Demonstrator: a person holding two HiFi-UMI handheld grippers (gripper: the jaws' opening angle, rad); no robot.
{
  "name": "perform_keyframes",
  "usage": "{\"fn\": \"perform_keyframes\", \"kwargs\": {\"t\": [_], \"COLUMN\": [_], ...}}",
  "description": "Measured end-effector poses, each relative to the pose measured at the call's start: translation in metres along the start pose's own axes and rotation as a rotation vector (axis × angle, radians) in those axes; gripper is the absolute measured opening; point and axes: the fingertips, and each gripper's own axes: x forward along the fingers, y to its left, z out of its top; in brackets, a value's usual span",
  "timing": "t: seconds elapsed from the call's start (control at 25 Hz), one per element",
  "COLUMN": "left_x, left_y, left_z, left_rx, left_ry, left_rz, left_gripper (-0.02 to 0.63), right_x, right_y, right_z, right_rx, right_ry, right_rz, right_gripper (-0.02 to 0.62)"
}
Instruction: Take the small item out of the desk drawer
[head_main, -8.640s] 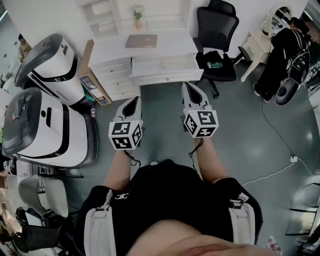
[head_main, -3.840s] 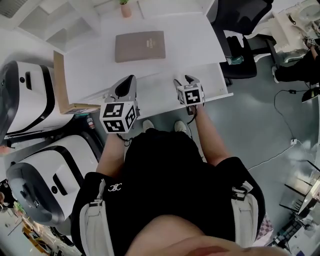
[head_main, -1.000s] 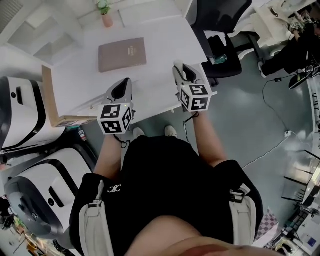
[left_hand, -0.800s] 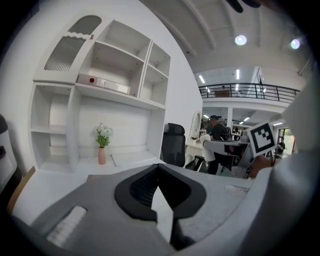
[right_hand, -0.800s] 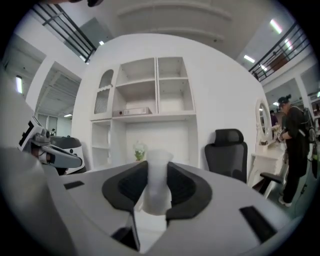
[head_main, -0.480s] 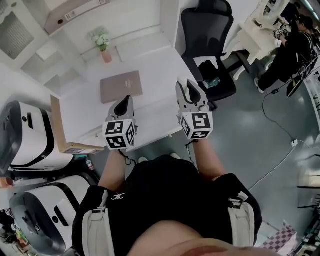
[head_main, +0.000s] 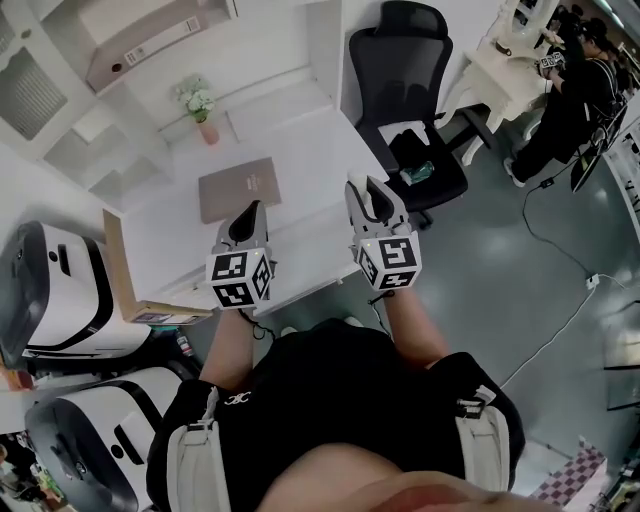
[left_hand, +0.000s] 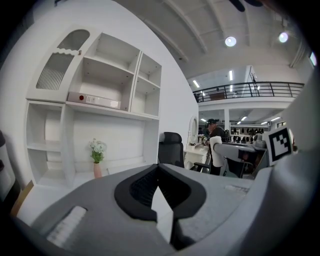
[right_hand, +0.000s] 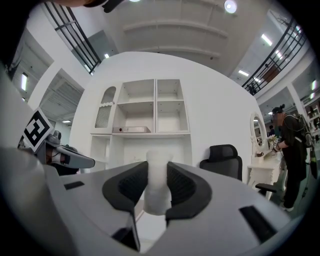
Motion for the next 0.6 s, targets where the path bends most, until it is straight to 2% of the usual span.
{"fn": "perform_keyframes", "kwargs": {"t": [0.6], "left_x": [-0.005], "left_y": [0.011], "left_z": [0.003], "left_rx": [0.016], "left_ry": [0.0], "left_rz": [0.013], "left_gripper": [0.014], "right_x": [0.009], "right_y": [0.019], "right_z": [-0.007], "right_rx": [0.042], "right_ry": [0.005], "right_rz": [0.033], "right_gripper": [0.114]}}
